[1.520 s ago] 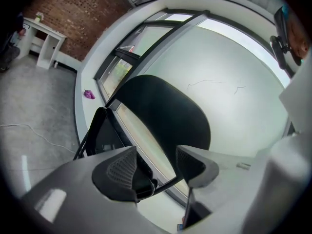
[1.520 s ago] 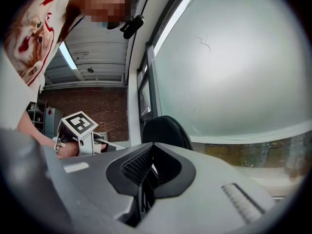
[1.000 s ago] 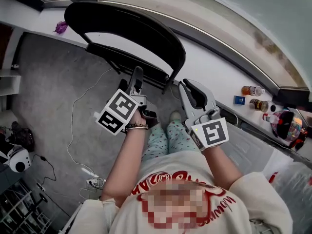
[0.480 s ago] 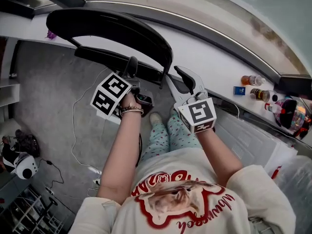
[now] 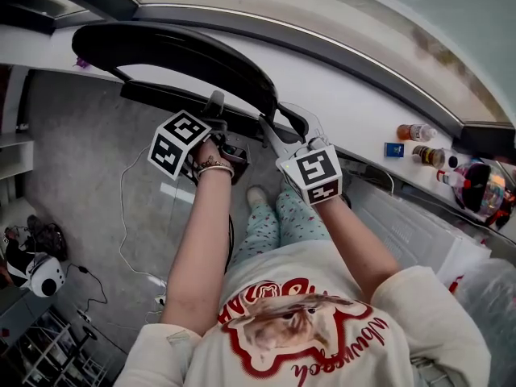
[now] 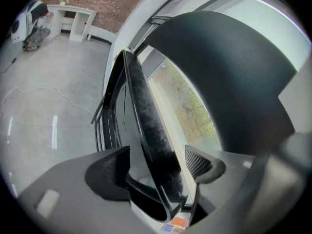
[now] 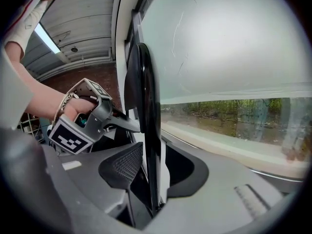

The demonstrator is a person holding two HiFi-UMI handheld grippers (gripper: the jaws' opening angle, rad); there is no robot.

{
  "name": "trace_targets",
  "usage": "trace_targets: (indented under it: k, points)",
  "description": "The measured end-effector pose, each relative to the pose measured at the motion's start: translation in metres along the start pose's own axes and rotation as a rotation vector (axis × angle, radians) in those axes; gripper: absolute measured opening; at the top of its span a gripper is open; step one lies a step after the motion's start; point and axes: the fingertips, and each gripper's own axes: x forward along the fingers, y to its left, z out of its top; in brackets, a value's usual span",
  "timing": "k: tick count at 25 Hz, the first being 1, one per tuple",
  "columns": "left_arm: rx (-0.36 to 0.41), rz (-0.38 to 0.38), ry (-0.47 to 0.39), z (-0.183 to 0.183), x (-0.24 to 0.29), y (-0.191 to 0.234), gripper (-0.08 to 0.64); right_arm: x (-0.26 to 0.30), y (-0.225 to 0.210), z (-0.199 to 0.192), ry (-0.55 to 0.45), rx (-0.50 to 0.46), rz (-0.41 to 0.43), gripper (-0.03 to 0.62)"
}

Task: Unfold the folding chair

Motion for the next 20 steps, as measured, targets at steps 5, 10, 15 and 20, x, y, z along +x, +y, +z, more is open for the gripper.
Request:
trace_targets:
  k: [5, 10, 15, 20]
  points:
    - [-0.011, -0.006, 0.013, -0.007, 0.01, 0.001, 0.309, 0.011, 0.001, -0.018, 0.043, -0.013, 0.026, 0.149]
    - [-0.044, -0.035, 0.068, -0.014, 0.019, -0.004, 0.271, 0.018, 0.002, -0.037, 0.089, -0.036, 0.041, 0.122]
    - [-0.11, -0.122, 0.043, -0.012, 0.018, -0.008, 0.244, 0.02, 0.003, -0.036, 0.086, -0.051, 0.047, 0.125]
    - [-0.11, -0.134, 0.028, -0.011, 0.01, -0.002, 0.244, 0.021, 0.004, -0.035, 0.072, -0.047, 0.049, 0.127]
